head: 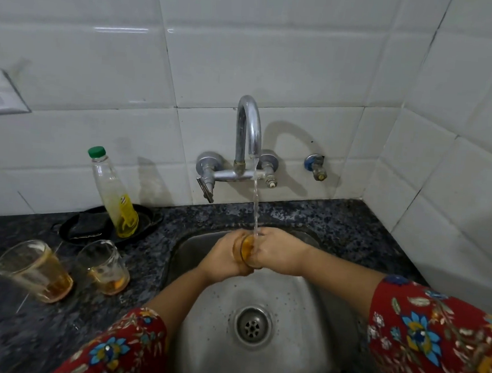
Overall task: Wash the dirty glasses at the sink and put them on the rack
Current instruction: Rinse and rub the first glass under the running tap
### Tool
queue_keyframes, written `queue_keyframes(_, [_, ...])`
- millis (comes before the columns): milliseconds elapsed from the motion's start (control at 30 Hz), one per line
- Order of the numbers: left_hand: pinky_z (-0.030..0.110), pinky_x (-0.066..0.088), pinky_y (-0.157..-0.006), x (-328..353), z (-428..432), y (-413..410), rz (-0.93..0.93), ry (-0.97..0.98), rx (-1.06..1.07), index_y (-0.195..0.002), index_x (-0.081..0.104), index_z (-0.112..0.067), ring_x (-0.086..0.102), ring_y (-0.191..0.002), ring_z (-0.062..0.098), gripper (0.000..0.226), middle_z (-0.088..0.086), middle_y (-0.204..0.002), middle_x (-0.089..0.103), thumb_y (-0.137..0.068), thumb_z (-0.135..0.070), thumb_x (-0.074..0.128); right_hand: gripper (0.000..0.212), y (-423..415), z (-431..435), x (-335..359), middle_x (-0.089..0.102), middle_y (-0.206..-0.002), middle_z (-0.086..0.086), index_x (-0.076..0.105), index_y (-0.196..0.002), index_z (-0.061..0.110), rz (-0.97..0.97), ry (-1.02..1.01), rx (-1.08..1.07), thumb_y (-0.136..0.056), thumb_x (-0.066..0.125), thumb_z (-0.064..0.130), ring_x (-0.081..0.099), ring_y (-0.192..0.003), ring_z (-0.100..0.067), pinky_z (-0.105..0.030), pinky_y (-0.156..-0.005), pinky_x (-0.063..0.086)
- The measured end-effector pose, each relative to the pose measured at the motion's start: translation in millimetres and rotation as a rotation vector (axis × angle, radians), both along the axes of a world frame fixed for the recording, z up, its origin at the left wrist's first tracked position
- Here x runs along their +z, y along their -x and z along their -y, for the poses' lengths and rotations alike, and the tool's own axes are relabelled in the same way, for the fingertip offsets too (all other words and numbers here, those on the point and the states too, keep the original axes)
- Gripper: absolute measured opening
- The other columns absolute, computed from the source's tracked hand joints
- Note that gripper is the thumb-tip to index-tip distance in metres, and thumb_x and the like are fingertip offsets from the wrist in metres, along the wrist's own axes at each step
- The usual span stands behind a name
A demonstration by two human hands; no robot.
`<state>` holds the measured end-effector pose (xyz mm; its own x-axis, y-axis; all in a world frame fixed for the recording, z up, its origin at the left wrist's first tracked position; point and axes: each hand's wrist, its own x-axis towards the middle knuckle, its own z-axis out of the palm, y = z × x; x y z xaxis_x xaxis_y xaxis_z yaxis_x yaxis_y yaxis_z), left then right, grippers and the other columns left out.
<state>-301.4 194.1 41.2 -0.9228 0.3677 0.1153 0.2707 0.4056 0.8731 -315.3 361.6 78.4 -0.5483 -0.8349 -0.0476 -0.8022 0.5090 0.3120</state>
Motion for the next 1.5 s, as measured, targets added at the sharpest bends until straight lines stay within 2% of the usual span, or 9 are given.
queue_keyframes(100, [0.034,0.052,-0.096,-4.9,4.0,0.8,0.035,0.126,-0.008,-0.112,0.060,-0.029,0.063,-0.106,0.008,0.064,-0.008,-0.113,0.065,-0.057,-0.004,0.081,0.025,-12.3,4.4,-8.1,0.068,-0.110,0.000,0.069,-0.100,0.022,0.106,0.081,-0.113,-0.081,0.064,0.006,0.061,-0.108,-0.020,-0.038,-0.103,0.042])
queue_keyframes(233, [0.043,0.055,-0.083,-1.1,3.9,-11.1,-0.030,0.482,0.124,-0.099,0.055,-0.031,0.063,-0.096,0.014,0.046,-0.009,-0.103,0.065,-0.060,-0.031,0.079,0.041,-31.6,37.5,-25.8,0.058,-0.124,-0.013,0.054,-0.128,0.005,1.006,0.638,-0.813,-0.088,0.052,-0.002,0.054,-0.114,-0.026,-0.032,-0.093,0.047])
queue_keyframes(367, [0.043,0.053,-0.080,-0.2,18.9,-17.1,-0.197,0.963,0.047,-0.115,0.048,-0.026,0.054,-0.111,0.025,0.050,-0.001,-0.117,0.055,-0.073,-0.037,0.071,0.050,-36.5,40.3,-37.7,0.062,-0.118,-0.010,0.059,-0.124,0.011,1.630,1.287,-1.034,-0.082,0.051,-0.016,0.058,-0.110,-0.022,-0.029,-0.079,0.054])
queue_keyframes(533, [0.038,0.047,-0.080,3.3,27.0,-24.6,-0.252,1.317,0.007,-0.129,0.044,-0.023,0.047,-0.119,0.029,0.054,0.004,-0.127,0.050,-0.081,-0.018,0.068,0.025,-53.4,36.3,-39.1,0.066,-0.096,-0.004,0.064,-0.098,0.009,1.912,1.465,-1.142,-0.090,0.049,-0.009,0.060,-0.088,-0.010,-0.019,-0.066,0.055])
queue_keyframes(833, [0.040,0.045,-0.080,9.1,22.8,-23.5,-0.221,1.256,0.026,-0.128,0.046,-0.021,0.042,-0.123,0.028,0.049,0.004,-0.129,0.048,-0.083,-0.011,0.063,0.026,-62.4,13.8,-45.7,0.068,-0.091,-0.011,0.059,-0.115,-0.007,1.527,1.536,-1.041,-0.091,0.048,-0.009,0.066,-0.079,-0.015,-0.018,-0.067,0.055])
queue_keyframes(1033, [0.026,0.051,-0.081,-16.1,25.3,2.6,0.126,0.413,-0.134,-0.103,0.061,-0.020,0.062,-0.090,0.006,0.057,-0.004,-0.099,0.064,-0.054,0.000,0.083,0.060,-32.6,-5.6,-40.0,0.053,-0.139,-0.005,0.051,-0.135,0.019,0.394,0.293,-0.006,-0.079,0.055,-0.003,0.050,-0.126,-0.021,-0.035,-0.102,0.044])
queue_keyframes(1133, [0.009,0.047,-0.081,-23.2,16.8,9.7,0.151,0.278,-0.104,-0.107,0.056,-0.020,0.059,-0.088,-0.009,0.062,-0.012,-0.099,0.059,-0.057,0.007,0.082,0.045,-6.1,-15.0,-25.3,0.062,-0.128,-0.007,0.063,-0.122,0.011,0.038,0.147,0.292,-0.078,0.068,0.002,0.056,-0.122,-0.021,-0.030,-0.111,0.032])
queue_keyframes(1333, [0.016,0.051,-0.075,-28.6,-10.3,6.2,-0.046,-0.029,0.206,-0.096,0.064,-0.026,0.064,-0.087,-0.003,0.037,-0.009,-0.093,0.068,-0.067,-0.008,0.078,0.016,-8.3,14.7,-11.7,0.061,-0.092,-0.003,0.067,-0.091,0.020,0.565,0.321,-0.390,-0.086,0.053,0.014,0.059,-0.091,-0.026,-0.034,-0.073,0.044])
queue_keyframes(1500, [0.029,0.048,-0.097,-19.6,8.7,15.3,0.011,0.181,-0.112,-0.113,0.060,-0.026,0.060,-0.109,0.007,0.064,-0.004,-0.117,0.064,-0.053,-0.038,0.078,0.018,6.3,-12.0,-14.6,0.070,-0.103,-0.007,0.070,-0.099,0.012,0.178,0.049,0.085,-0.088,0.056,0.009,0.064,-0.097,-0.027,-0.037,-0.089,0.051])
